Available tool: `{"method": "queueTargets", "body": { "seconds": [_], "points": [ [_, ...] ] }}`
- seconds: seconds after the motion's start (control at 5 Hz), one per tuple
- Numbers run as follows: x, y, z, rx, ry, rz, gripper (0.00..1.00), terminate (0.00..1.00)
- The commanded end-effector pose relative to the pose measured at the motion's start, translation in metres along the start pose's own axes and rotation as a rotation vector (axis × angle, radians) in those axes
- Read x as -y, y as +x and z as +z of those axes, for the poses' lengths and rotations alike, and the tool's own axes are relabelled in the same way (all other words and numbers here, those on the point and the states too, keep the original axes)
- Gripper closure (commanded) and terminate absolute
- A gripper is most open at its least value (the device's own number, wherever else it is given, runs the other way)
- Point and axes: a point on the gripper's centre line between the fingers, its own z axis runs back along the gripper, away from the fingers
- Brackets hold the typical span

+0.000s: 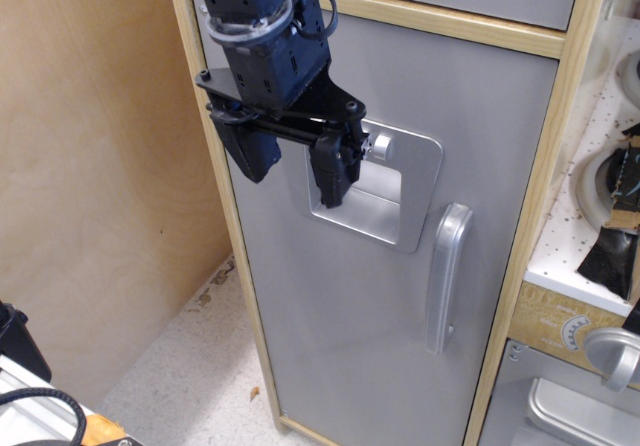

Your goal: Open fridge

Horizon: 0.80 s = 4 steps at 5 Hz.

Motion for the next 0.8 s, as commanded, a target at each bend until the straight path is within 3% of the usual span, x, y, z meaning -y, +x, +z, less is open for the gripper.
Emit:
{"method": "queueTargets", "body": {
  "seconds": [0.0,0.2,0.6],
  "points": [
    [0.000,0.000,0.000,0.000,0.000,0.000,0.00,0.00],
    [0.033,0.005,-0.012,0.020,-0.007,0.047,0.00,0.00],
    [0.081,0.021,-0.052,0.123,-0.015,0.082,0.00,0.00]
  ]
}}
